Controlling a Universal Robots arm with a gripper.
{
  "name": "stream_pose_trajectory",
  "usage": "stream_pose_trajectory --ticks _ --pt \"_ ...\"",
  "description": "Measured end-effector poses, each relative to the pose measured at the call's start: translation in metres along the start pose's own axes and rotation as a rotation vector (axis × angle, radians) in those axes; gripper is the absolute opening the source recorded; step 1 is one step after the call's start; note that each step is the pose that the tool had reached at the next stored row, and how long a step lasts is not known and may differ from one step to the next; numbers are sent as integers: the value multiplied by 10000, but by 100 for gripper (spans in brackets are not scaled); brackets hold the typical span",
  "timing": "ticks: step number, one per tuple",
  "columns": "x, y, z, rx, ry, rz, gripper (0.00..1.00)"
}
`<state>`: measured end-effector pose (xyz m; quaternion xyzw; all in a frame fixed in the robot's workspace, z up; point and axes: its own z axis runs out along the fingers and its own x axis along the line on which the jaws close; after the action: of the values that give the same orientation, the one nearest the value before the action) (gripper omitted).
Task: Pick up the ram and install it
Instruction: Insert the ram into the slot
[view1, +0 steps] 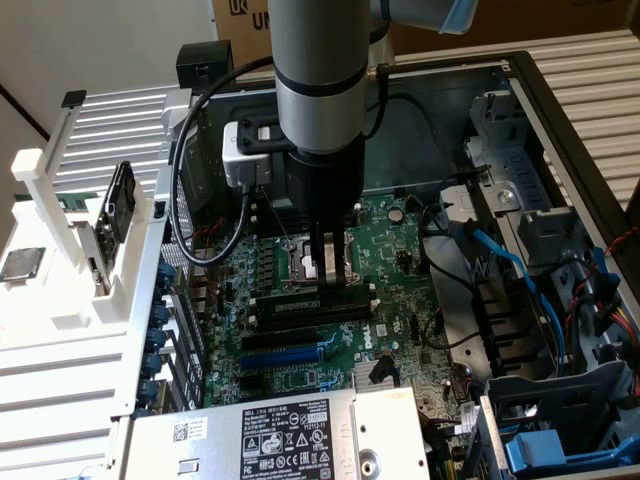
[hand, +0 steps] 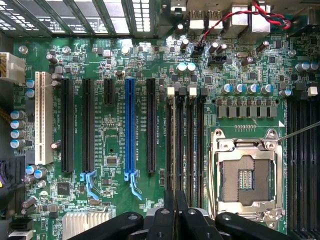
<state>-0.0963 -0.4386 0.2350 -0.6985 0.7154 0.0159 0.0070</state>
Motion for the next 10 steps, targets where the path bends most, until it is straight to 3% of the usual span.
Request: stream_pose_trajectory --ticks 10 --pt "5 1 2 1 3 0 12"
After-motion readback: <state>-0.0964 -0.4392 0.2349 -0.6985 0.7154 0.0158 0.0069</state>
